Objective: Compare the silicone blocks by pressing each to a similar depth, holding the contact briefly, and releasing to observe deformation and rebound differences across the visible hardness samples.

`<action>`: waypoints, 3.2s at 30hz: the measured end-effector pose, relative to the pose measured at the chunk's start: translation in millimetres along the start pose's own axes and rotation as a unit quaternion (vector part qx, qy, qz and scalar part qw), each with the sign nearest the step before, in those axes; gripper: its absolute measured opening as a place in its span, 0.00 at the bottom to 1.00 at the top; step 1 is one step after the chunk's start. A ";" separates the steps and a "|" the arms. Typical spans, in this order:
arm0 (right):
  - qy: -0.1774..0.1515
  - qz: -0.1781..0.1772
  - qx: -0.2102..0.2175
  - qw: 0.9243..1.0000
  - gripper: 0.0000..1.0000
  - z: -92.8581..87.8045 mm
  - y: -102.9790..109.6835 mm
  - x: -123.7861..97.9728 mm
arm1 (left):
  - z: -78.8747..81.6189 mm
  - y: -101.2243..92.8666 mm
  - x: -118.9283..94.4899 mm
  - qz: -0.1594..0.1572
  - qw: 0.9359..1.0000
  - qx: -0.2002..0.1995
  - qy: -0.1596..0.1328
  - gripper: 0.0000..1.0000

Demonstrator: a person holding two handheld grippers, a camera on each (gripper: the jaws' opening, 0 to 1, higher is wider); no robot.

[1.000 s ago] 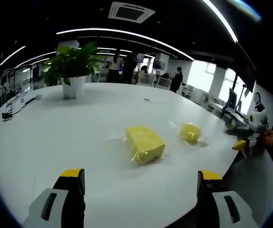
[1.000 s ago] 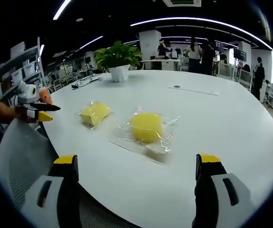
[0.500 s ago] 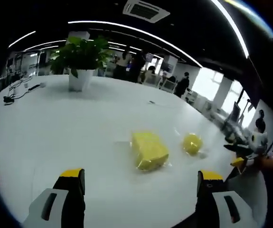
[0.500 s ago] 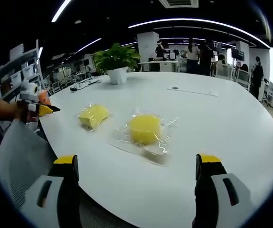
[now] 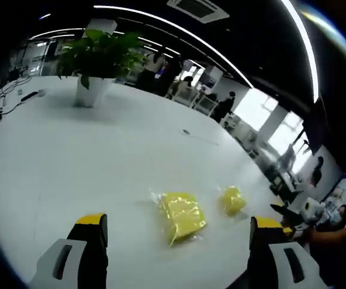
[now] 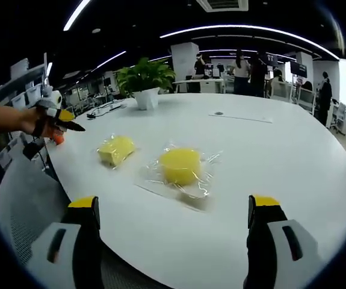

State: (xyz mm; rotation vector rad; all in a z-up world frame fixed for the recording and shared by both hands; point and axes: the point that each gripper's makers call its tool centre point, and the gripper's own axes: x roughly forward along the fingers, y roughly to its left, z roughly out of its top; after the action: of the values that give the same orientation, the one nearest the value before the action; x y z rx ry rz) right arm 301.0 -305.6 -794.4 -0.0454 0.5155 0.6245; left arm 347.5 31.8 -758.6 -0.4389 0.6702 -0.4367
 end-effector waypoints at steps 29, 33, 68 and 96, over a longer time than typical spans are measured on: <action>0.027 -0.016 -0.013 0.999 0.96 -9.4 -6.8 2.2 | -19.4 34.5 93.8 -0.087 0.984 -0.136 0.078 0.32; 0.033 -0.013 -0.015 0.999 0.96 -11.6 -5.7 3.0 | -19.5 39.4 99.9 -0.086 0.983 -0.146 0.072 0.24; 0.020 0.013 -0.016 1.000 0.96 -5.9 6.2 3.5 | 25.5 -41.8 43.2 -0.075 0.996 0.044 -0.036 0.00; 0.007 0.022 -0.018 1.000 0.96 -1.1 10.7 2.9 | 90.9 -118.3 -2.8 -0.122 0.976 0.121 -0.136 0.00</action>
State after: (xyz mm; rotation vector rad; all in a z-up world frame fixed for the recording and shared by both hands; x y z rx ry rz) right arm 296.4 -295.5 -795.5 -0.0723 0.5190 0.6764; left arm 377.9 -41.6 -632.4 -0.3416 0.2915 -0.6694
